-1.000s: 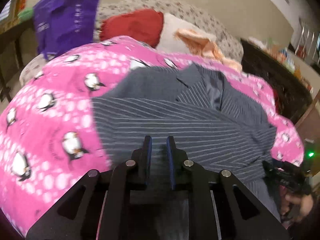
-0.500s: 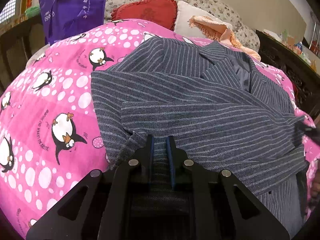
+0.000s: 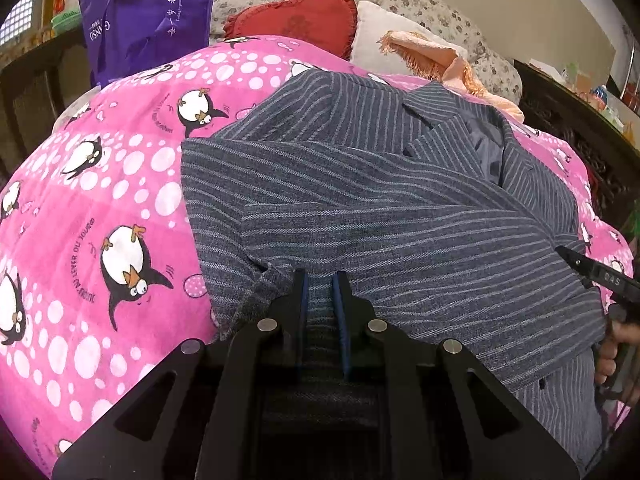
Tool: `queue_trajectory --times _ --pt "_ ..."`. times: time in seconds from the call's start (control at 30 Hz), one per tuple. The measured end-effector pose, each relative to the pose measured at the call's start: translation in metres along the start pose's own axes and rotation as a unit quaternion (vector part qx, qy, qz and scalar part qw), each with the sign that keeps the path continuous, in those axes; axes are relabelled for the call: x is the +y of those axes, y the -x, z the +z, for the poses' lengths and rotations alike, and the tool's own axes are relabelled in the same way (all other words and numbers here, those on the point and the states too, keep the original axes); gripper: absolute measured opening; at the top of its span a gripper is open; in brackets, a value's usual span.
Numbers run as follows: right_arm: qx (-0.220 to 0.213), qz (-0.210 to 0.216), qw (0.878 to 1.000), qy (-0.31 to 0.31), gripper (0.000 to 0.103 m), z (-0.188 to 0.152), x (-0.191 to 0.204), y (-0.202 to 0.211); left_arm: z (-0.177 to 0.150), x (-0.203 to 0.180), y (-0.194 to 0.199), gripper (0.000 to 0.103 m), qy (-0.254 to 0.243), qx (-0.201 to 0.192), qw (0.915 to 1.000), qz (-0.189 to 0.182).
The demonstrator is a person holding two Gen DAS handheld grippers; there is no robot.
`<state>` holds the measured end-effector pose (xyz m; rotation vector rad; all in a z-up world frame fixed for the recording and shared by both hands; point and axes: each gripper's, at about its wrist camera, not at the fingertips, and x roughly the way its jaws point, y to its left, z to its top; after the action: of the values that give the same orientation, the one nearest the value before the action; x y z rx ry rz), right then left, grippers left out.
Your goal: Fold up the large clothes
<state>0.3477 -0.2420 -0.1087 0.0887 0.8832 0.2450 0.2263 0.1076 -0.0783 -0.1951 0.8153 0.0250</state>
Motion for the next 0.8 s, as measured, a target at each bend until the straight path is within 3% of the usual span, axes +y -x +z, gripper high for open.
queue_trajectory --times 0.13,0.27,0.37,0.43,0.5,0.53,0.6,0.8 --pt "0.025 -0.003 0.999 0.046 0.103 0.007 0.017 -0.001 0.0 0.0 -0.001 0.014 0.001 0.001 1.0 0.0" --pt "-0.032 -0.012 0.999 0.012 0.099 0.012 0.021 0.043 0.001 0.0 -0.002 0.014 0.002 0.001 1.0 0.0" --pt "-0.072 0.006 0.997 0.036 0.099 0.009 0.045 0.067 0.001 0.001 -0.002 0.014 0.002 0.001 1.0 -0.001" --pt "-0.046 0.032 0.997 0.06 0.093 0.009 0.06 0.053 0.001 0.001 -0.002 0.014 0.002 0.001 1.0 -0.001" --pt "0.003 0.014 0.997 0.071 0.075 0.008 0.063 0.022 0.001 0.001 -0.002 0.014 0.002 0.001 1.0 -0.003" --pt "0.028 -0.011 0.997 0.068 0.074 0.006 0.054 0.003 0.001 0.001 -0.002 0.014 0.002 0.001 1.0 -0.005" --pt "-0.003 -0.001 0.998 0.059 0.071 0.007 0.041 -0.002 0.001 0.001 -0.002 0.014 0.001 0.0 1.0 -0.004" --pt "-0.003 -0.037 0.996 0.076 0.069 0.012 0.057 0.016 0.0 0.003 -0.002 0.013 0.005 0.0 0.9999 -0.009"
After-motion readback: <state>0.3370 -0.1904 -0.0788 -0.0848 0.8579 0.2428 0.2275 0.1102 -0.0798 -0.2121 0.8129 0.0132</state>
